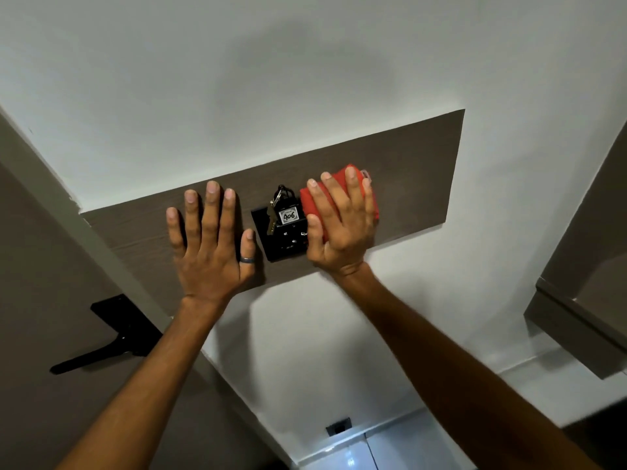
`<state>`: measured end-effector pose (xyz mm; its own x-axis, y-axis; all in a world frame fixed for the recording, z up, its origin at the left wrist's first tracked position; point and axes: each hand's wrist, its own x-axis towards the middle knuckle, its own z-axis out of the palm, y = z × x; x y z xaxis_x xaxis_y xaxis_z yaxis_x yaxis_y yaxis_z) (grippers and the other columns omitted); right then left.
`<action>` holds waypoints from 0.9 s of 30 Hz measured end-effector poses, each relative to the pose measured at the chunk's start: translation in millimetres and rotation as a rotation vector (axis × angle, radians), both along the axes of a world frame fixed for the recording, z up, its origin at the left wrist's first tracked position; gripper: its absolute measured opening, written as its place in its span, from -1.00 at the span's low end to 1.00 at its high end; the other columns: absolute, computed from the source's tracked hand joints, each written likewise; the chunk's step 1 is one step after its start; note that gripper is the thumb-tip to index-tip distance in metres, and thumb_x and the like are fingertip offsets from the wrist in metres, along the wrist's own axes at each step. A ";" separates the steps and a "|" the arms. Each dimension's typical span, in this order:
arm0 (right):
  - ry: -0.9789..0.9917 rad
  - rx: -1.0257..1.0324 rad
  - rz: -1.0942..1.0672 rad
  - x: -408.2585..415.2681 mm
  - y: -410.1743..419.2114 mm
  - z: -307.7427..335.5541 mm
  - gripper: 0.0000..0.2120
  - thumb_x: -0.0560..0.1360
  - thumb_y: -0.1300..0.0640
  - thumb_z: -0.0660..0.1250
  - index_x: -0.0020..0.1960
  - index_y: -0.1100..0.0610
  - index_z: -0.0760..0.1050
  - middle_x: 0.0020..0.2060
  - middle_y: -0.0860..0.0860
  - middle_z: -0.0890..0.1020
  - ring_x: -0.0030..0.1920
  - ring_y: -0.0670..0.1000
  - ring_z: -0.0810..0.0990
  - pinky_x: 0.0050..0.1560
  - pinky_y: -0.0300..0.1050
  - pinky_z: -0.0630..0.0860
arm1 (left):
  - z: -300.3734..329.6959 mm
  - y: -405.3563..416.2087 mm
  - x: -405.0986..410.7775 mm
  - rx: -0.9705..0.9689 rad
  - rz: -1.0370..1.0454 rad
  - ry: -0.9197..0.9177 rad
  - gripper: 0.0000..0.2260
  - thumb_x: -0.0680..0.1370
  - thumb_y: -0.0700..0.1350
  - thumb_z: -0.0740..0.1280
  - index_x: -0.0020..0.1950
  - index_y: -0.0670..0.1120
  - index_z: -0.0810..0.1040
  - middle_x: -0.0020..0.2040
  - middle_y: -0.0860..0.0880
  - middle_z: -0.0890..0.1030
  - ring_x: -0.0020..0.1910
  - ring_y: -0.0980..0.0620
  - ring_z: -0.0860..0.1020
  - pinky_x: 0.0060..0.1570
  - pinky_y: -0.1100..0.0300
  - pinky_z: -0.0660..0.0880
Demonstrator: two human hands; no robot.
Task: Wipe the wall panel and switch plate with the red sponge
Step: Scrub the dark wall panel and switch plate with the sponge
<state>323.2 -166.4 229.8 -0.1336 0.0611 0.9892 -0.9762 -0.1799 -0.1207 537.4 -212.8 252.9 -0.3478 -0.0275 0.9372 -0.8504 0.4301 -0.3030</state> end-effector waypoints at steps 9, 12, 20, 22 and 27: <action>0.114 0.041 -0.003 -15.8 13.4 -7.4 -0.60 0.72 0.00 0.19 0.48 0.16 0.46 0.43 0.13 0.55 0.65 0.17 0.25 0.72 0.16 0.10 | 2.2 3.2 -0.3 -0.004 -0.010 -0.001 -0.44 0.66 0.04 0.19 0.62 -0.16 0.23 0.61 -0.15 0.21 0.65 -0.14 0.01 0.60 -0.16 -0.02; 0.058 0.005 0.027 0.0 7.3 -2.1 -0.63 0.72 0.02 0.18 0.43 0.14 0.53 0.41 0.12 0.60 0.62 0.20 0.32 0.68 0.21 0.19 | 2.9 5.0 0.0 -0.003 -0.020 -0.007 -0.44 0.66 0.03 0.20 0.62 -0.15 0.25 0.59 -0.18 0.26 0.64 -0.14 0.03 0.59 -0.17 0.00; 0.030 -0.076 0.035 -0.6 -5.0 -8.3 -0.57 0.72 0.06 0.08 0.43 0.20 0.54 0.40 0.15 0.60 0.54 0.25 0.45 0.62 0.23 0.30 | 2.4 6.5 -1.8 -0.014 -0.025 -0.013 -0.45 0.64 0.01 0.22 0.60 -0.16 0.28 0.57 -0.20 0.28 0.53 -0.30 0.23 0.57 -0.19 0.02; -0.001 -0.075 0.054 12.2 -4.7 -12.1 -0.58 0.72 0.06 0.09 0.43 0.21 0.53 0.41 0.14 0.59 0.54 0.23 0.45 0.64 0.20 0.29 | 2.5 6.4 -1.0 -0.001 -0.028 -0.007 -0.45 0.65 0.01 0.22 0.61 -0.15 0.27 0.57 -0.21 0.29 0.56 -0.28 0.19 0.57 -0.18 0.01; 0.028 -0.039 0.039 -27.9 3.7 -0.3 -0.56 0.72 0.02 0.06 0.45 0.18 0.52 0.38 0.18 0.62 0.51 0.31 0.47 0.60 0.29 0.32 | 2.5 5.2 -1.5 0.016 -0.032 0.008 -0.45 0.67 0.03 0.18 0.63 -0.13 0.22 0.59 -0.17 0.22 0.65 -0.10 -0.04 0.61 -0.13 -0.06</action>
<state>295.2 -162.7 229.6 -0.1094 0.0950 0.9895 -0.9713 -0.2218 -0.0861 535.9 -207.6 255.4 -0.3408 -0.0319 0.9396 -0.8387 0.4620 -0.2885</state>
